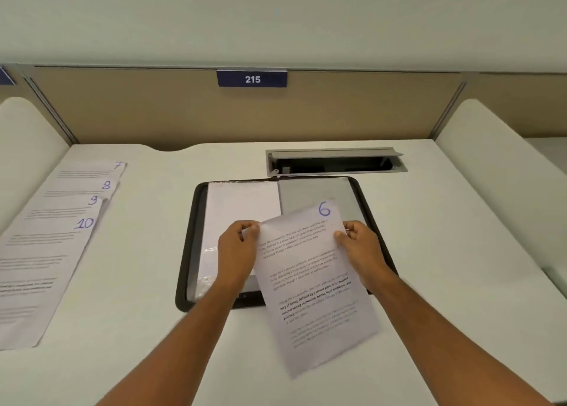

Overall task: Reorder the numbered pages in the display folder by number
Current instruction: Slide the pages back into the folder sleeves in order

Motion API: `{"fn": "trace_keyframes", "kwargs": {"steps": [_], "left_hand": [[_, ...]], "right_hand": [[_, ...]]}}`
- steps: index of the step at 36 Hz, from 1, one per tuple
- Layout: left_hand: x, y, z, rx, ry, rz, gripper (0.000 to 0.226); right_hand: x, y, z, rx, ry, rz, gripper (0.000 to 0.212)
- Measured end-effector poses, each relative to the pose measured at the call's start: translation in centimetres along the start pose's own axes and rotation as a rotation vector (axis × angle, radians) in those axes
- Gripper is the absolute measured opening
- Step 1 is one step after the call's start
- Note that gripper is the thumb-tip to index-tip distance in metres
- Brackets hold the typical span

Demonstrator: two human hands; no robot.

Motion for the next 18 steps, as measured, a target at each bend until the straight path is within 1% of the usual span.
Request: {"fn": "trace_keyframes", "kwargs": {"steps": [4,8,11,13,15,16,18], "left_hand": [[-2.0,3.0,-2.2,-0.117,-0.046,0.037,0.019],[-3.3,5.3,-4.2,-0.235,-0.116,0.024,0.035],[-4.4,6.9,-5.1,-0.365,-0.120,0.090,0.042],[-4.9,8.0,-5.5,-0.467,-0.045,0.206,0.044],[-5.0,9.2,-5.7,-0.557,0.107,0.392,0.043],[-4.9,9.8,-5.8,-0.590,0.178,0.474,0.043],[-4.5,11.1,-5.9,-0.619,0.275,0.549,0.034]], "right_hand": [[3.1,-2.9,0.3,0.059,0.039,-0.069,0.010],[5.7,-5.3,0.2,0.111,0.061,-0.127,0.014],[7.2,-6.9,0.0,0.117,0.076,-0.131,0.016],[8.3,-7.9,-0.1,0.112,0.095,-0.141,0.018],[9.2,-8.9,-0.2,0.098,0.109,-0.145,0.019],[9.6,-9.3,-0.2,0.089,0.115,-0.141,0.019],[10.2,-10.1,-0.3,0.066,0.124,-0.154,0.020]]}}
Point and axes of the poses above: each hand's wrist, its own z-axis towards the middle knuckle, its own y-axis out of the palm, x = y × z, the point moved 9 cm from there along z, towards the middle knuckle, and after that the axes turned 15 degrees about y, right-handed, at the moved point
